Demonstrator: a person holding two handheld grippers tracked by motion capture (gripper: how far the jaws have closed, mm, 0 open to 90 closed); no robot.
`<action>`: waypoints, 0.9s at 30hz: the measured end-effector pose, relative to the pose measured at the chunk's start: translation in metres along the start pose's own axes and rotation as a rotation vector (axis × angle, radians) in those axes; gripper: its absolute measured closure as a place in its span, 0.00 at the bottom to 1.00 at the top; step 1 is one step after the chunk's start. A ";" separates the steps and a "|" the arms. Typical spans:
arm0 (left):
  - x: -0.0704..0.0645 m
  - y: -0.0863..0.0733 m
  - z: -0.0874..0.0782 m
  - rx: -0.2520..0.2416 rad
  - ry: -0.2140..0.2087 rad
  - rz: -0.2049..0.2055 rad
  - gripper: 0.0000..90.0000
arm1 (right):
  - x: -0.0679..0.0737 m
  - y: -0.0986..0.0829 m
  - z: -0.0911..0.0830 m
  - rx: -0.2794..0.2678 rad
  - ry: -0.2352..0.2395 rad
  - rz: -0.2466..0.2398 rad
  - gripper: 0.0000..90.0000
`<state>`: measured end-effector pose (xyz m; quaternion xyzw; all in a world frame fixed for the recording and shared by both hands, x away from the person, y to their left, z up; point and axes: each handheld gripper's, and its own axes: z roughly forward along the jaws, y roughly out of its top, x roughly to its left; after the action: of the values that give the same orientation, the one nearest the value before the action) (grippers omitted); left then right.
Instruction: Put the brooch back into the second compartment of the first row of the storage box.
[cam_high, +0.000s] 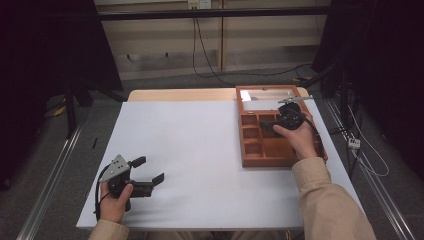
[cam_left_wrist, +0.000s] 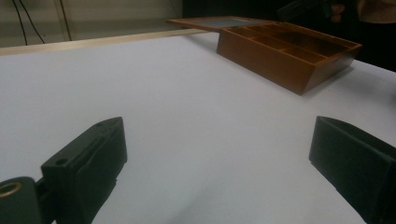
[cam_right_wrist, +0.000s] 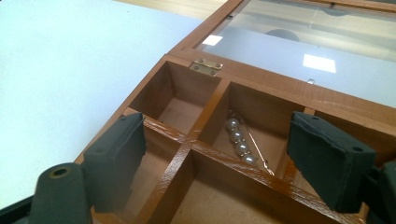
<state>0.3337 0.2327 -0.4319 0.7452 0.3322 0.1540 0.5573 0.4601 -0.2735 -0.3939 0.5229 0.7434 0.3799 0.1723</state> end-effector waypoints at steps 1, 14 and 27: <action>0.000 0.000 0.000 0.000 -0.001 0.001 0.05 | 0.000 0.000 0.000 0.004 0.002 0.001 0.21; -0.001 0.000 0.000 0.002 -0.002 0.000 0.05 | 0.004 -0.005 -0.010 -0.034 0.011 -0.002 0.23; -0.001 -0.002 -0.002 0.002 0.003 -0.010 0.05 | 0.012 -0.019 -0.024 -0.047 0.043 -0.029 0.21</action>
<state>0.3313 0.2339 -0.4328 0.7440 0.3368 0.1521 0.5567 0.4278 -0.2751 -0.3910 0.4994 0.7453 0.4059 0.1742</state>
